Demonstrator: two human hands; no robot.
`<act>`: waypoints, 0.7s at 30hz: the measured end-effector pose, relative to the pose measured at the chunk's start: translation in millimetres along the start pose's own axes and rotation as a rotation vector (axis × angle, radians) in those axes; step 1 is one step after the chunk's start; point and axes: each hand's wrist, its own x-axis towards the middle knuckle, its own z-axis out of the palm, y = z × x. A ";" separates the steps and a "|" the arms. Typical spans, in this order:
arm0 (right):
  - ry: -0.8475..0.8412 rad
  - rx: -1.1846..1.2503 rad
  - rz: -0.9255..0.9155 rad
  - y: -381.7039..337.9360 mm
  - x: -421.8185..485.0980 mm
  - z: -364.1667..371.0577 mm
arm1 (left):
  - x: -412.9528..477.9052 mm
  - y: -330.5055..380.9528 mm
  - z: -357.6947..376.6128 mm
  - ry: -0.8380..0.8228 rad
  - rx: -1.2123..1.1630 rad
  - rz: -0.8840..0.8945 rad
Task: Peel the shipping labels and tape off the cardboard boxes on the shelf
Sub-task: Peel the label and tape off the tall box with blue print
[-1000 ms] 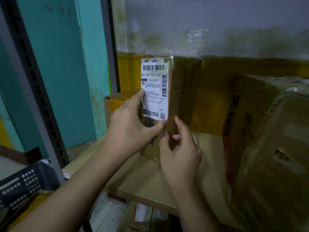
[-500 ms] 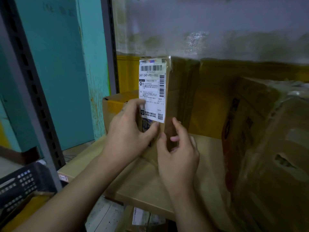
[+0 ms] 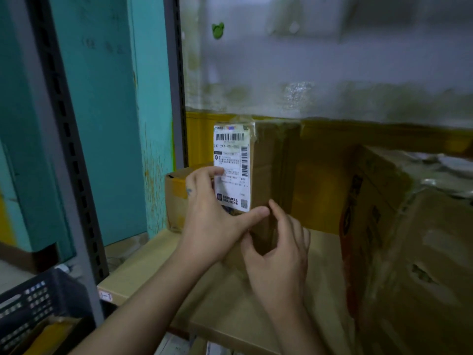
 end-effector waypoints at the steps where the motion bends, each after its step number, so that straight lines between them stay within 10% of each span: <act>1: -0.008 0.000 -0.014 0.5 2.2 -0.4 | 5.5 -0.1 0.3 -0.026 -0.025 -0.031; 15: 0.141 0.290 -0.010 -60.3 93.6 -18.7 | 7.4 12.8 -11.9 -0.108 0.099 0.101; 21: -0.263 0.053 -0.176 -83.2 132.4 -25.1 | 11.9 17.4 -22.5 -0.168 0.172 0.075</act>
